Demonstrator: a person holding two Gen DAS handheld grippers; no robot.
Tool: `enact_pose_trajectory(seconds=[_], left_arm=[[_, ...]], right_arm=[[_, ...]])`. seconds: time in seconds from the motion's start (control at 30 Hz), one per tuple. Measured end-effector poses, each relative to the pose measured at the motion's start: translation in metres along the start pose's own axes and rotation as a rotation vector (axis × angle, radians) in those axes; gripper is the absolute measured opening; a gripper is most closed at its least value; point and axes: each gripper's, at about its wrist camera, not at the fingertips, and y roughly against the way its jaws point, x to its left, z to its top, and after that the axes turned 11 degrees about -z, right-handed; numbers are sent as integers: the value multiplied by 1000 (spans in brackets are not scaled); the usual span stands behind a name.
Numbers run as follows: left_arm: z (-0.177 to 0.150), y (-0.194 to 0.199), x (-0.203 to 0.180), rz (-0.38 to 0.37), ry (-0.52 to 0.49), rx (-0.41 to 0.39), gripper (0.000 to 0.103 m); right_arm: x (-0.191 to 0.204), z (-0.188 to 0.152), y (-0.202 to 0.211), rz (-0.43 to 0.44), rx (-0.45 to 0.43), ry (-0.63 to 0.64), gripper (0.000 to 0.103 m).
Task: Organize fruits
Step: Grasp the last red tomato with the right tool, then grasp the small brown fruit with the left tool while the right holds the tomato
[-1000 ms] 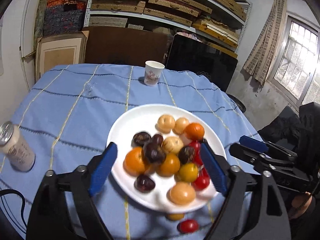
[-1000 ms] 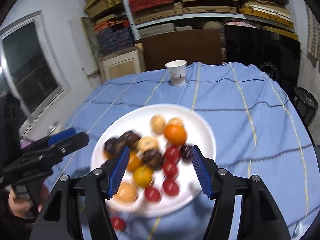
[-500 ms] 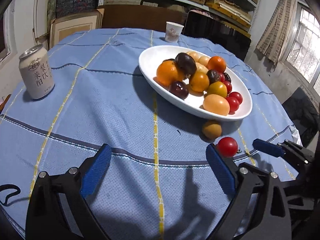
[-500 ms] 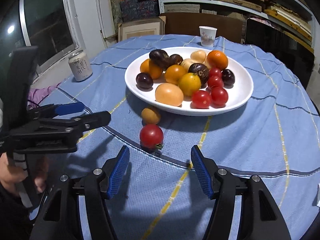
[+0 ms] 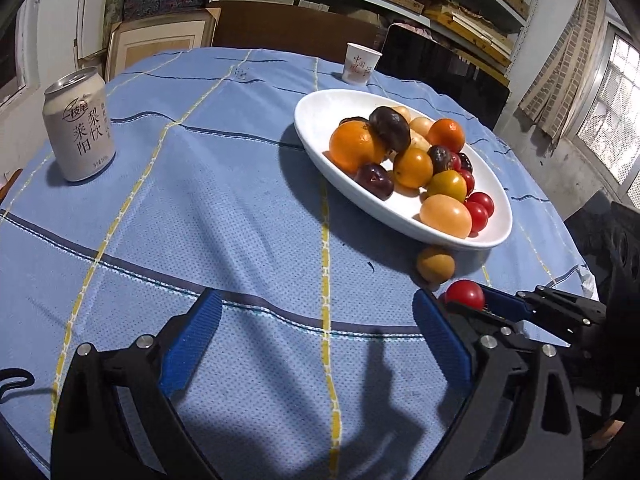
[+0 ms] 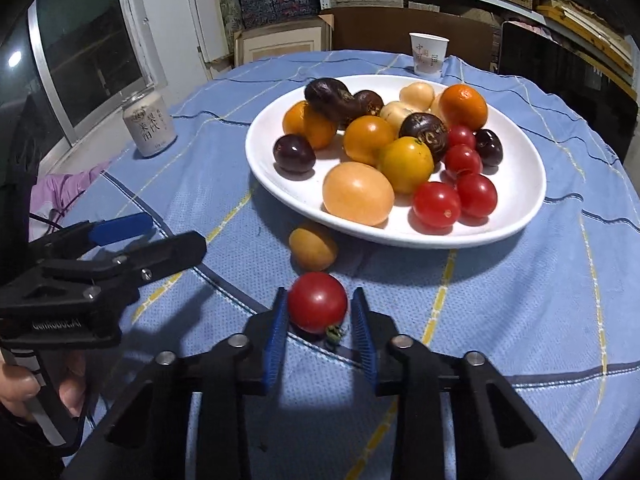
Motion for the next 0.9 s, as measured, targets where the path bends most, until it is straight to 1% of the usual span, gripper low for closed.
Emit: enact_pose_trajectory(seconds=[0.17, 0.27, 0.4, 0.5, 0.57, 0.63, 0.7, 0.8, 0.9], left_arm=[[1, -1, -2, -7, -1, 0, 94], [0, -2, -7, -5, -26, 5, 94], [-1, -7, -21, 5, -84, 25, 94], [1, -15, -35, 2, -117, 43, 94], [2, -22, -44, -10, -126, 59, 94], [2, -30, -57, -2, -163, 73, 94], [1, -36, -70, 7, -202, 79, 94], [1, -41, -81, 23, -234, 78, 94], [1, -50, -87, 44, -257, 93, 94]], right_arm=[[-1, -5, 16, -25, -49, 12, 28], [-5, -15, 28, -35, -52, 24, 28], [-22, -29, 47, -59, -67, -23, 28], [-37, -43, 54, -71, -60, -60, 28], [-47, -51, 56, -67, -54, -94, 28], [-57, -59, 54, -58, -38, -128, 28], [-69, -64, 52, -32, -23, -182, 28], [-73, -65, 50, -9, -20, -205, 29], [-73, -65, 47, 5, -9, -212, 29]])
